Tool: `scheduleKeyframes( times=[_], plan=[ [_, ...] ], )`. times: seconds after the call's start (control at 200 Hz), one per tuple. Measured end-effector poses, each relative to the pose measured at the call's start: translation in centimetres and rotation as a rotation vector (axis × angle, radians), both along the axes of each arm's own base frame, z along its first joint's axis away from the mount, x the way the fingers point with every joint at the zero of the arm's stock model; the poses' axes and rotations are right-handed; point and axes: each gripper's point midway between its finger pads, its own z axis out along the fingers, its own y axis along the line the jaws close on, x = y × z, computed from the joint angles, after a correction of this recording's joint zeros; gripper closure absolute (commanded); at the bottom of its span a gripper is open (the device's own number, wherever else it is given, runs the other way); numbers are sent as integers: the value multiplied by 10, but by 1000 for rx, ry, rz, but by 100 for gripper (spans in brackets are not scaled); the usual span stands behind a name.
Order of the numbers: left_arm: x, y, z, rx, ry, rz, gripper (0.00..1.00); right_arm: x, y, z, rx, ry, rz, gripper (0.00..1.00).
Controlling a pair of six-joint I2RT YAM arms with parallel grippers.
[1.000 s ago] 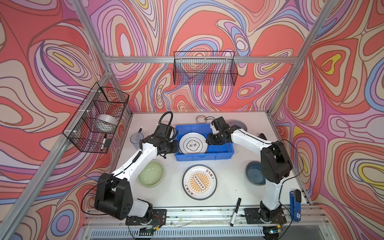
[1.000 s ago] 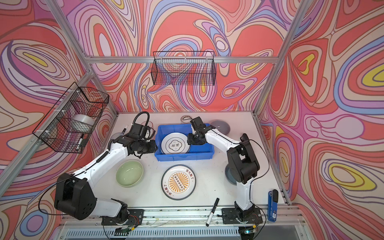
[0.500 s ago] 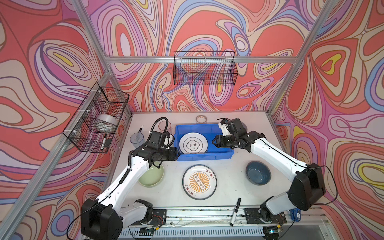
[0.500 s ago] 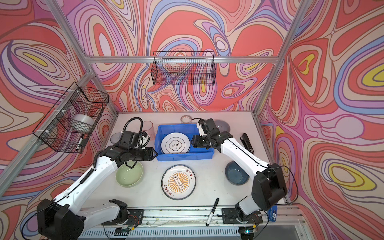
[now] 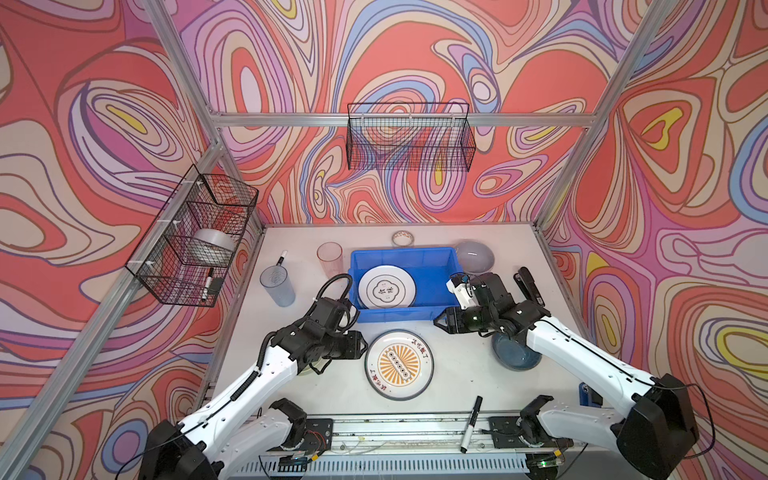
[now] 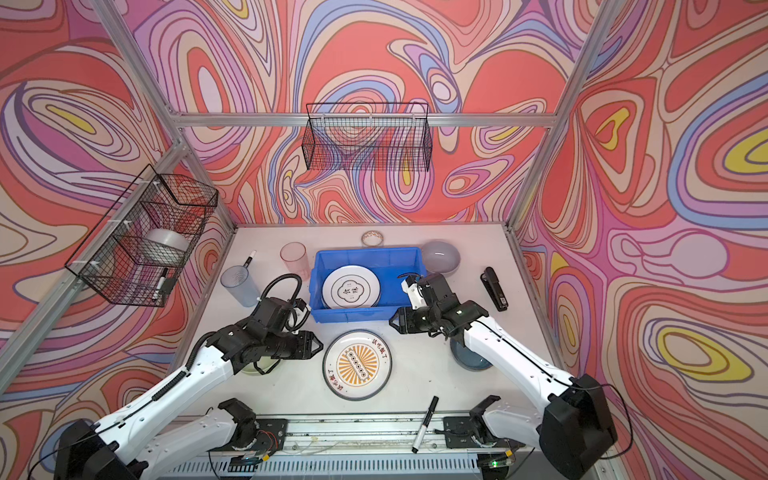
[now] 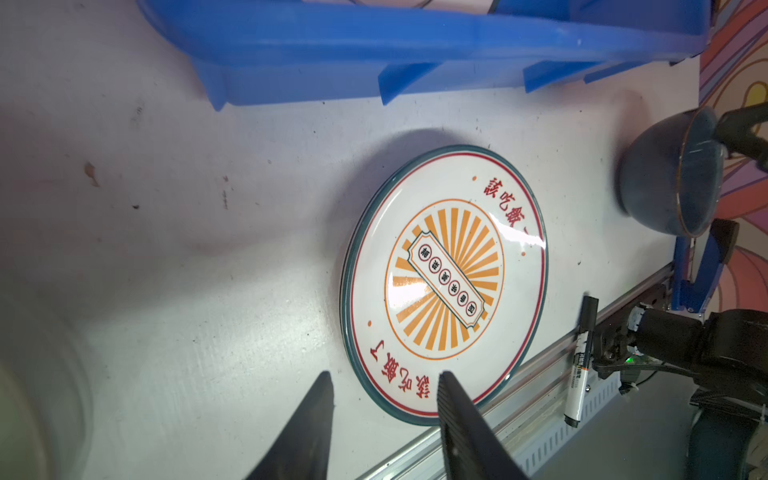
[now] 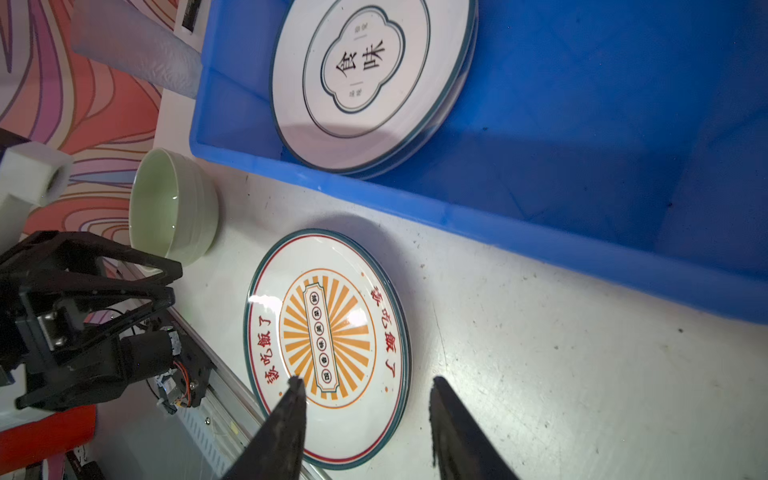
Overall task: Place the mixed dishes into the plastic bin
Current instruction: 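Open the right gripper and withdraw both grippers toward the orange-patterned plate, then position both grippers at opposite rims of the orange sunburst plate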
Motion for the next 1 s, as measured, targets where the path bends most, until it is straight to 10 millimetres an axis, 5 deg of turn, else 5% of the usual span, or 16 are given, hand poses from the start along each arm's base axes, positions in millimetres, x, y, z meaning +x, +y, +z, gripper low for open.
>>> scheduleKeyframes(
  times=[0.511, 1.002],
  plan=[
    [-33, 6, -59, 27, 123, 47, 74, -50, -2, -61, 23, 167, 5, 57],
    [-30, -10, -66, -6, 130, 42, 79, -53, 16, -90, 57, 231, 1, 66]
  ],
)
